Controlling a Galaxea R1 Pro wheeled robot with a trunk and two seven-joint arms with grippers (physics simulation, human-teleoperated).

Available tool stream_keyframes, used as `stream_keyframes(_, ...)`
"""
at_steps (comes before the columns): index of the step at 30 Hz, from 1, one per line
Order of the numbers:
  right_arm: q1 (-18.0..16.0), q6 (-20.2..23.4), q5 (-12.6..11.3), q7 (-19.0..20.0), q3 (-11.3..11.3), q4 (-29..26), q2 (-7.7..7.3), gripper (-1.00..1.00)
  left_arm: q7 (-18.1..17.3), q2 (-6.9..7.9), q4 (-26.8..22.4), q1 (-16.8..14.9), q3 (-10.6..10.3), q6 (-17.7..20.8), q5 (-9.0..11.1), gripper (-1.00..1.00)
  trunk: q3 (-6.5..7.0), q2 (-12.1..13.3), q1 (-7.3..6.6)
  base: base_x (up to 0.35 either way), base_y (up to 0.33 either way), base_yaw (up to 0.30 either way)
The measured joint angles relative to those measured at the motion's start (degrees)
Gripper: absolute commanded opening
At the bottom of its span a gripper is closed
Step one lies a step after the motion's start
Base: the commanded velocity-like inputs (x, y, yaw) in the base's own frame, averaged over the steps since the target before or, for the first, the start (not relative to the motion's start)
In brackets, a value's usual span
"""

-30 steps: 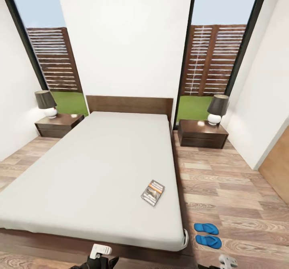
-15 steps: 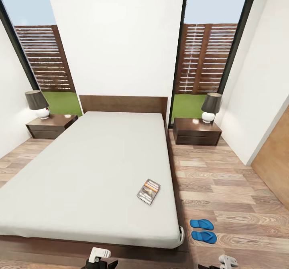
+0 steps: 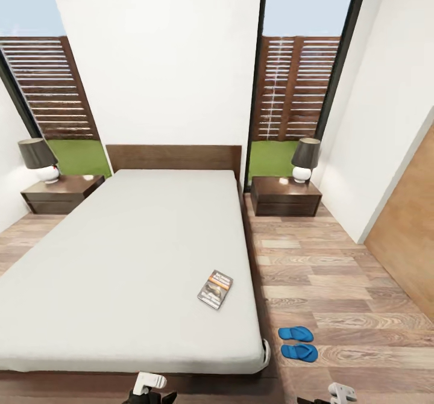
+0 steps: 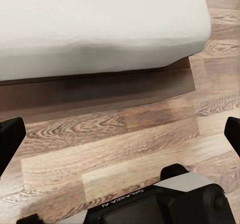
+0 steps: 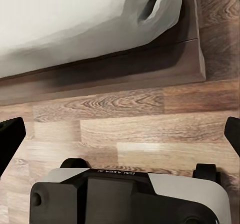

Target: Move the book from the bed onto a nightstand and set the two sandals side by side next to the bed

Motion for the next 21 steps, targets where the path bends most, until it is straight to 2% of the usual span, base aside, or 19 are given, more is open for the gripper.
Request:
stream_keyframes(9,0.0,0.0,0.0,0.0,0.0,0.0,0.0,1.0,0.1,0.0,0.0,0.0,0.0,0.0,0.0,1.0,0.0,0.0,-0.01,0.29,0.0,-0.004)
stream_keyframes(17,0.0,0.0,0.0,0.0,0.0,0.0,-0.03,1.0,0.0,0.0,0.0,0.0,0.0,0.0,0.0,1.0,0.0,0.0,0.01,0.088,0.0,0.0)
stream_keyframes(21,0.0,0.0,0.0,0.0,0.0,0.0,-0.04,1.0,0.1,0.0,0.0,0.0,0.0,0.0,0.0,1.0,0.0,0.0,0.0,0.211,0.031,0.0)
